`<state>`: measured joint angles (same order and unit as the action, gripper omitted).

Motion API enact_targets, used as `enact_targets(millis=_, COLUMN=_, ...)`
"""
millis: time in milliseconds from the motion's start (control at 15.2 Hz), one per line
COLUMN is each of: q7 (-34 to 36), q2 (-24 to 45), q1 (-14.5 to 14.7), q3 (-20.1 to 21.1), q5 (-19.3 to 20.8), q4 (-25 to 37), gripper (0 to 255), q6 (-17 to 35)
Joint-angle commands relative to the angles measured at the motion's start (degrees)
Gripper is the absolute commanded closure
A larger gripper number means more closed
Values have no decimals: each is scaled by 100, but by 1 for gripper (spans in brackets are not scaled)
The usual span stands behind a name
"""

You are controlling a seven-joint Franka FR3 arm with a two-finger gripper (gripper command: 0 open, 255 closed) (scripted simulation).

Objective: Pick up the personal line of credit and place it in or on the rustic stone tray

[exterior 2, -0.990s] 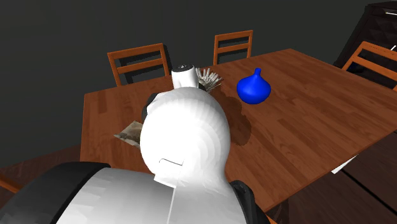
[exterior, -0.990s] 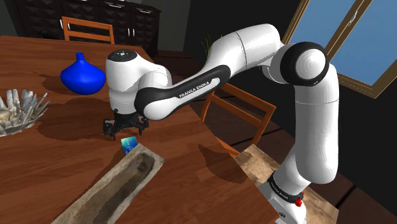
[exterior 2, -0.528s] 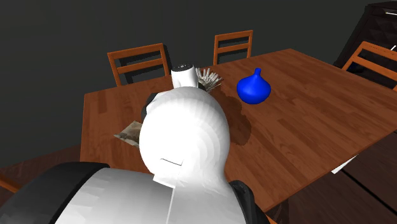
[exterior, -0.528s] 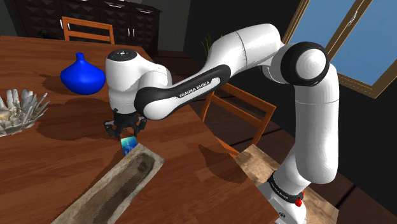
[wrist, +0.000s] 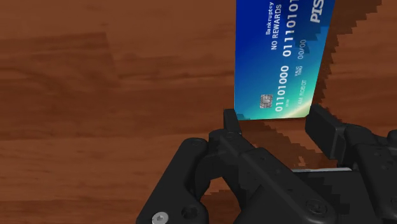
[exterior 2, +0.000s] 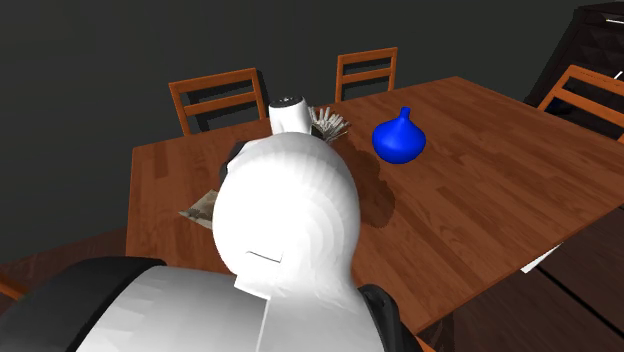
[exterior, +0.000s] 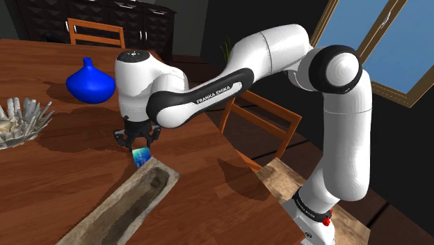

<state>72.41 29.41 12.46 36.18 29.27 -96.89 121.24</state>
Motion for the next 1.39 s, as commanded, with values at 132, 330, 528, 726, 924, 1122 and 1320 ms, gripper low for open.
enact_targets(millis=132, q7=-100, q2=-129, q1=-37, q3=66, q5=-117, q4=113, gripper=255, q6=-214)
enact_targets(millis=330, q7=-172, q2=-222, q1=-58, q3=113, q5=-202, q4=214, gripper=255, q6=-386)
enact_targets(millis=528, q7=-241, q2=-307, q1=-73, q3=154, q5=-281, q4=329, gripper=255, q6=-563)
enact_targets(millis=726, q7=-308, q2=-382, q1=-82, q3=191, q5=-353, q4=458, gripper=255, q6=-746)
enact_targets(millis=924, q7=-371, q2=-448, q1=-85, q3=223, q5=-418, q4=601, gripper=255, q6=-934)
enact_targets(millis=1122, q7=-431, q2=-502, q1=-82, q3=251, q5=-475, q4=759, gripper=255, q6=-1129)
enact_targets(millis=1320, q7=-360, q2=-587, q1=-17, q3=306, q5=-523, q4=802, gripper=255, q6=-1260)
